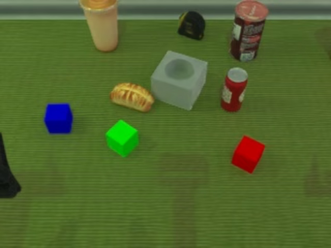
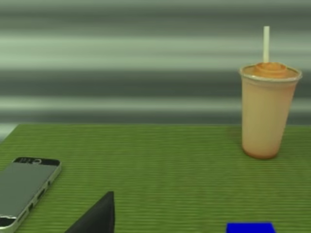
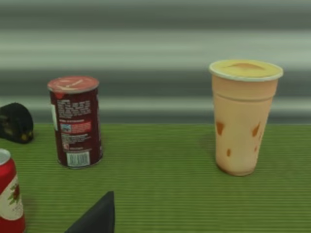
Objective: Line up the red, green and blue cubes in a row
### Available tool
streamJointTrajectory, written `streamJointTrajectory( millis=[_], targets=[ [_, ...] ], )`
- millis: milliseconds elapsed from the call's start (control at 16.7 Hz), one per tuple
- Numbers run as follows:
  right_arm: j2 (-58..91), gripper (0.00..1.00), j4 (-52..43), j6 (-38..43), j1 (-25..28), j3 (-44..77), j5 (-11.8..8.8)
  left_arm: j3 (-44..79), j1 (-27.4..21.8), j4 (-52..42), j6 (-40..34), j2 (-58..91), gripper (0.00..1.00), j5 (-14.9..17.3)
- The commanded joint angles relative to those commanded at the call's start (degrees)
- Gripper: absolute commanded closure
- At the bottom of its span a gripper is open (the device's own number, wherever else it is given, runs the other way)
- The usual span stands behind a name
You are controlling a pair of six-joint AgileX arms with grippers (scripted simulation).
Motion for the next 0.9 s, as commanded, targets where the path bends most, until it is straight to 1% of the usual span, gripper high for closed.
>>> streamJointTrajectory(
  millis=[240,420,660,900],
  targets=[
    [1.75,0.0,-1.24,-0.57,0.67,1.71,-0.11,0.0,0.0,0.0,0.0,0.0,0.0,0.0],
    [8.92,0.0,-6.01,-2.73,2.93,8.59,-0.26,0.0,0.0,0.0,0.0,0.0,0.0,0.0],
    [26.78,0.0,-16.34,-7.39,7.37,23.28,-0.19,0.0,0.0,0.0,0.0,0.0,0.0,0.0],
    [51.47,0.0,-29.25,-13.1,12.67,40.64,-0.01,0.0,0.0,0.0,0.0,0.0,0.0,0.0]
  ],
)
